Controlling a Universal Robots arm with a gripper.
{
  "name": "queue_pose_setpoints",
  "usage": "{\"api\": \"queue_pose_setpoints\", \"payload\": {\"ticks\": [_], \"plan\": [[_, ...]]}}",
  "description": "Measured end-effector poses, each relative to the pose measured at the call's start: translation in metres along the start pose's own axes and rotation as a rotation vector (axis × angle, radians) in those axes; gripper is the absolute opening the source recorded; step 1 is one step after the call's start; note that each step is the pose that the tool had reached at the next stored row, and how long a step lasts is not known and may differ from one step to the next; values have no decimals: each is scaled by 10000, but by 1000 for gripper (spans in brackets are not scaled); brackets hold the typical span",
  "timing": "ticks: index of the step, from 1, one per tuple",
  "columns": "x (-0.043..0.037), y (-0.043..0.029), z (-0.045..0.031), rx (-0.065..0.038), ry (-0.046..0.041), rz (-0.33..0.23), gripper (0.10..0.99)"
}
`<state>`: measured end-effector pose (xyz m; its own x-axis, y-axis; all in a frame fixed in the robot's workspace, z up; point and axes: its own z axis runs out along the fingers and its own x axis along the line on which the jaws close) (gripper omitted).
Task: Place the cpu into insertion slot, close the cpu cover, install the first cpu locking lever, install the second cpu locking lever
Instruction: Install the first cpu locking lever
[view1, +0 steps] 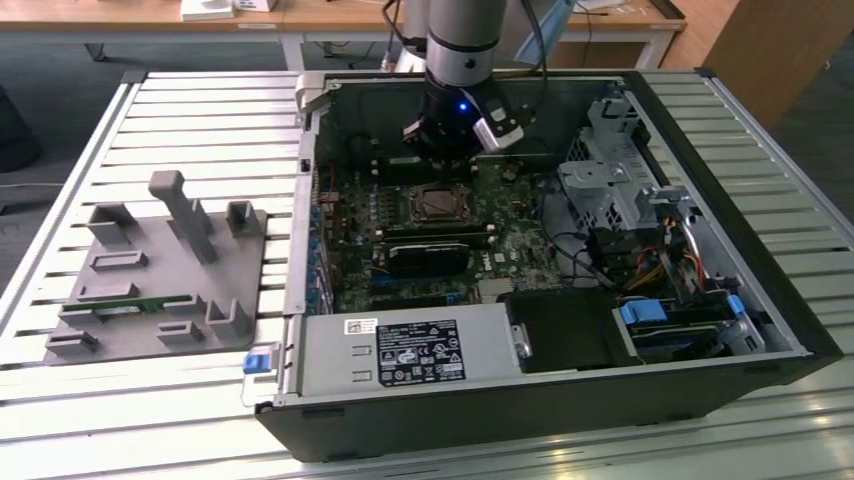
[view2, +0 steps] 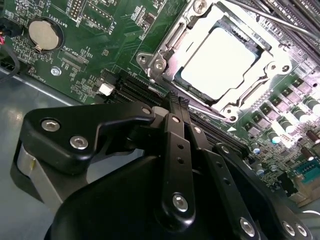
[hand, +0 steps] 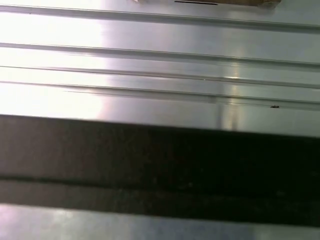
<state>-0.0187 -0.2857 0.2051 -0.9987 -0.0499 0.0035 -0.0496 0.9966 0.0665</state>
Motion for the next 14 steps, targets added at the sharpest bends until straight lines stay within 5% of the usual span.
{"api": "queue_pose_setpoints", "payload": {"ticks": [8,14], "plan": [[-12,-1,28,32,1,2,106],[-18,13,29,283,14,3,106]]}}
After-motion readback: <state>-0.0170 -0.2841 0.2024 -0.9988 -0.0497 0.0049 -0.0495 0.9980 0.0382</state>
